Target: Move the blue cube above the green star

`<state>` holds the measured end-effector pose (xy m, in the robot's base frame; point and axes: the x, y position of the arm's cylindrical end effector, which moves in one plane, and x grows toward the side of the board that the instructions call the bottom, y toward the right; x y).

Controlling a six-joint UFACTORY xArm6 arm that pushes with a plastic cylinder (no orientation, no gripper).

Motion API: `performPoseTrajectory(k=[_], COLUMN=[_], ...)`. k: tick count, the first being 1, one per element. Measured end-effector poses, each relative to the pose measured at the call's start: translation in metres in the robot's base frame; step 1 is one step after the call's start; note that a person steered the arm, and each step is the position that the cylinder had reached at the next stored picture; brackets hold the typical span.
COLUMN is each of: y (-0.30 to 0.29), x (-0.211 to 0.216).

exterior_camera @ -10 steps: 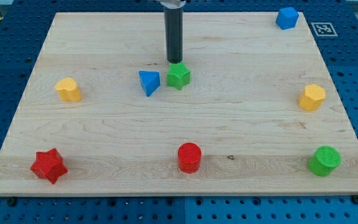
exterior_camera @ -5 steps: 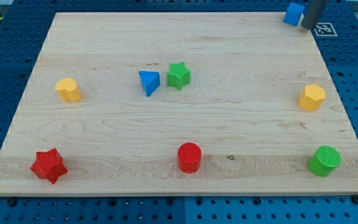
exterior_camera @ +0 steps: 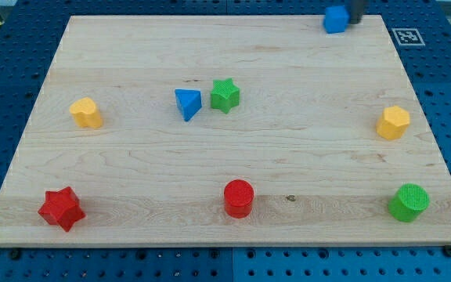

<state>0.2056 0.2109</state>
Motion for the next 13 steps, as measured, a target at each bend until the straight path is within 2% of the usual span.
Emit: performPoseTrajectory(k=[2,3,5,7,8,9,10,13], y=[-0.111,-0.144,-0.162,-0.22,-0.226,-0.225,-0.196,-0.197], x=[-0.001,0.011,0.074,0.082,0.093,0.083,0.08,0.117])
